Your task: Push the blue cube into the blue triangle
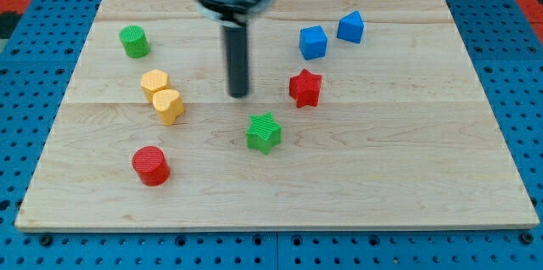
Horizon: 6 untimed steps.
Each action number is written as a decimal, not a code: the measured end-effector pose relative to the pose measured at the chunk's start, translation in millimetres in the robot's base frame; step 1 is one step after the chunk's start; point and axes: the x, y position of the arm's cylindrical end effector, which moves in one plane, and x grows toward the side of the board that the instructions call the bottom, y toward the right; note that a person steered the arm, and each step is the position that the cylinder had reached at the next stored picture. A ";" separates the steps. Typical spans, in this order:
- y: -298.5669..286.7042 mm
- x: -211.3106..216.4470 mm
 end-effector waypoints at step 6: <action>189.3 -102.1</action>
